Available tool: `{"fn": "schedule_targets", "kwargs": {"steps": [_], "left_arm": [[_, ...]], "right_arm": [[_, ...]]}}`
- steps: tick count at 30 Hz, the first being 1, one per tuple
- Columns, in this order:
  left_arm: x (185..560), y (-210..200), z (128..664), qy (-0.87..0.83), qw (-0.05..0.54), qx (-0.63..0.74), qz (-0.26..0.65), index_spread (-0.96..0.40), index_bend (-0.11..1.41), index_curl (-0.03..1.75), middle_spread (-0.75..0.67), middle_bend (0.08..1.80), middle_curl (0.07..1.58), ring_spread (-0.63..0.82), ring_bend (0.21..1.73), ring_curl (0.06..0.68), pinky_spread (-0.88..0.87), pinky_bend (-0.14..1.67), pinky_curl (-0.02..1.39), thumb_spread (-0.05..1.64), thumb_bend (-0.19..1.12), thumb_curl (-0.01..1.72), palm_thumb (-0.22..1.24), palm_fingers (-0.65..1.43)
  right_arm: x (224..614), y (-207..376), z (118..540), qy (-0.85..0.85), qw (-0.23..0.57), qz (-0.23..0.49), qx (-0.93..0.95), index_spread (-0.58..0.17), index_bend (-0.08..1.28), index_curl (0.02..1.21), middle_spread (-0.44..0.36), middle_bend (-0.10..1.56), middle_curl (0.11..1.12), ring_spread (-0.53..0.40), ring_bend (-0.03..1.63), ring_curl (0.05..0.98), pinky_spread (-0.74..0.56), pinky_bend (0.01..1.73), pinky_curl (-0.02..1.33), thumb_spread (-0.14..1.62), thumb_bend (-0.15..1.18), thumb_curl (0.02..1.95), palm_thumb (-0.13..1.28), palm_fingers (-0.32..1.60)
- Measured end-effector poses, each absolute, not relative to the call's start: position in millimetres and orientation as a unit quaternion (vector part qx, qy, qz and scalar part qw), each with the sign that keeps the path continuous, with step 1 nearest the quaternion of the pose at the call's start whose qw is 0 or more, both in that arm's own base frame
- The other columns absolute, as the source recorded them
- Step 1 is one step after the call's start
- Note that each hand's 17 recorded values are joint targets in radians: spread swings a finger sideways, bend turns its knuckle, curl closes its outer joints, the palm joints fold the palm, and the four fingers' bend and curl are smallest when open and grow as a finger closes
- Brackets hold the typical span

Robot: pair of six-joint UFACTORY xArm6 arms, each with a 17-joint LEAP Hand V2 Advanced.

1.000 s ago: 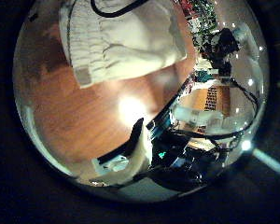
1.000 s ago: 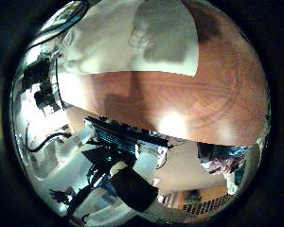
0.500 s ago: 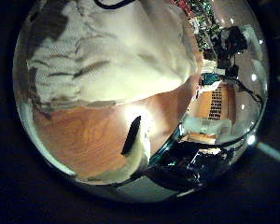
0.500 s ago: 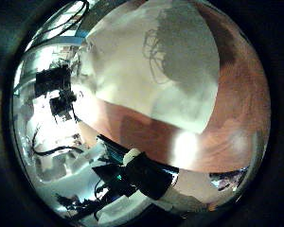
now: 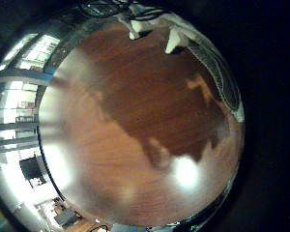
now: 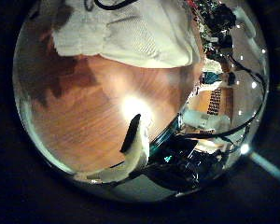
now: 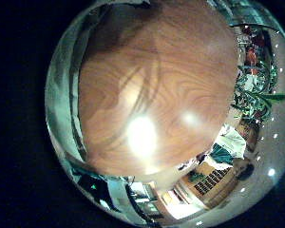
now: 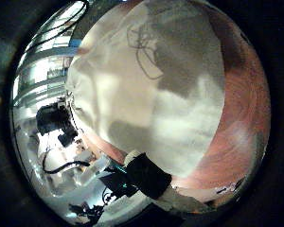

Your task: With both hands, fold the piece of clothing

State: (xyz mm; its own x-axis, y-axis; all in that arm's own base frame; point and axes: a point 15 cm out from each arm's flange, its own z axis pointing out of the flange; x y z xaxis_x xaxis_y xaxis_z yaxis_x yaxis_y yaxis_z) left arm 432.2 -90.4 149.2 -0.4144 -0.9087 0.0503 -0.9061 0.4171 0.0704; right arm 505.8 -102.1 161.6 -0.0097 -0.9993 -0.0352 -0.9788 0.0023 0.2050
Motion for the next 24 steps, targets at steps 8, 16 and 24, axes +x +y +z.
{"fn": "schedule_targets", "kwargs": {"steps": [8,16,24], "left_arm": [[421,-89,164,-0.843,0.039,0.537,-0.014,-0.05,0.19,0.39,0.25,0.17,0.26,0.50,0.52,0.208,0.55,0.29,0.30,1.19,-0.02,0.29,0.21,0.06],[418,-86,170,-0.841,0.036,0.540,-0.009,-0.05,0.19,0.39,0.25,0.17,0.26,0.50,0.52,0.206,0.55,0.29,0.31,1.19,-0.02,0.29,0.20,0.07],[428,-98,182,-0.828,0.038,0.559,0.014,-0.05,0.19,0.39,0.25,0.17,0.26,0.49,0.53,0.207,0.55,0.29,0.31,1.19,-0.02,0.30,0.21,0.07]], "right_arm": [[517,-101,145,-0.708,0.085,-0.106,0.693,-0.339,0.14,0.23,0.083,0.21,0.35,0.195,0.47,0.281,0.36,0.46,0.32,1.18,-0.02,0.28,0.34,0.04],[496,-94,132,-0.696,0.130,-0.151,0.690,-0.274,0.13,0.23,0.083,0.24,0.36,0.185,0.56,0.295,0.35,0.47,0.31,1.15,-0.02,0.29,0.36,0.14],[489,-98,119,-0.675,0.176,-0.144,0.702,-0.246,0.06,0.16,0.034,0.20,0.35,-0.065,0.94,0.397,0.04,0.85,0.40,1.14,-0.01,0.32,0.48,0.37]]}}
